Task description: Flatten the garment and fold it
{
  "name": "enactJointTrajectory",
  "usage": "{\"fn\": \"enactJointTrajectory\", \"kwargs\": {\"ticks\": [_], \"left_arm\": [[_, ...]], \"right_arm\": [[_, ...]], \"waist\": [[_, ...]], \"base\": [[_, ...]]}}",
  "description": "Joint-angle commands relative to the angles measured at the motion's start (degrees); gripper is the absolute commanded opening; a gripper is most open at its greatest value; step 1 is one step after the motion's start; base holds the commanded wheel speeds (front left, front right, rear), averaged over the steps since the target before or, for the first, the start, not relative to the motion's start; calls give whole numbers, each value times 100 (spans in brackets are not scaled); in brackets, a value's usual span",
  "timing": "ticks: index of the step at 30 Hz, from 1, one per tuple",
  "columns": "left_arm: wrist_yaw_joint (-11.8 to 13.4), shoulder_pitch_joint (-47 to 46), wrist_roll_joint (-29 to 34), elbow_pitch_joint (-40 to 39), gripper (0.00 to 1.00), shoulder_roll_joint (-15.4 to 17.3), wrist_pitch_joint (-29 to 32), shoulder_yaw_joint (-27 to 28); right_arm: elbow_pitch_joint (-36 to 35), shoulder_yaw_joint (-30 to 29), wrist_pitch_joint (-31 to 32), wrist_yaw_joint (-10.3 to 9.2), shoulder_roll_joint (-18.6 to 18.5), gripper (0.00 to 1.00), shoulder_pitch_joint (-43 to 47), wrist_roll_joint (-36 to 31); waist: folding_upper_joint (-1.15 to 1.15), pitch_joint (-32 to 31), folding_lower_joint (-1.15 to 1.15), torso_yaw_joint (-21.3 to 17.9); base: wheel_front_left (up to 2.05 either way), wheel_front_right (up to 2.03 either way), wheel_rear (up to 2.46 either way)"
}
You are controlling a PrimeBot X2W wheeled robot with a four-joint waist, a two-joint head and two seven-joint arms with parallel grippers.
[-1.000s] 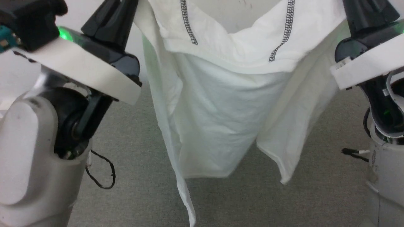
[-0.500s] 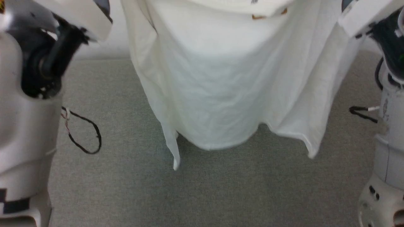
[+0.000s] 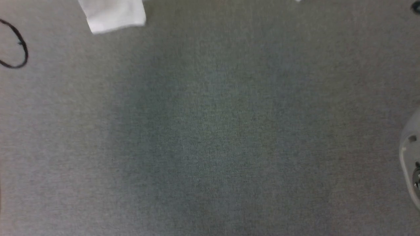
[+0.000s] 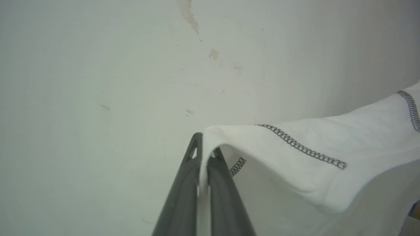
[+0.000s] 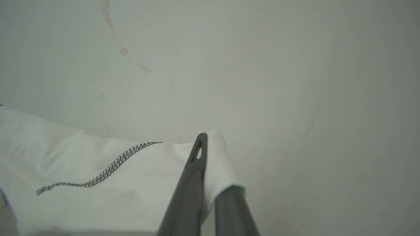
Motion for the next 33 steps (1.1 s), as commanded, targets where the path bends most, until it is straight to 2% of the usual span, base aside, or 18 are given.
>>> {"fn": "enactJointTrajectory", "kwargs": {"ticks": [1,7,12,20,24,33], "left_arm": [[-67,-100,93,70,0,36,-78,-63],[-262,-308,315,391,0,189,-707,-335],[-332,-125,305,423,0,366,-1211,-504],[-333,777,158,-422,0,751,-1428,-721],[-76,1588,59,-1275,0,927,-1464,-633],[932,4141,184,-3018,0,1307,-1511,-623]], "right_arm": [[67,-41,-64,-3,1,0,-117,-67],[325,-76,-316,-3,2,0,-378,-300],[339,46,-478,-3,2,0,-203,-193],[-753,376,-232,-3,-240,0,868,395],[-1581,441,-29,-3,-342,0,1686,713],[-3148,177,216,-3,-238,0,4087,1146]], "waist": [[0,1023,-2,-73],[0,1590,-2,64],[0,1751,-2,96],[0,1625,-2,83],[0,1383,-2,49],[0,451,-2,-13]], "base": [[0,0,0],[0,0,0],[0,0,0],[0,0,0],[0,0,0],[0,0,0]]}}
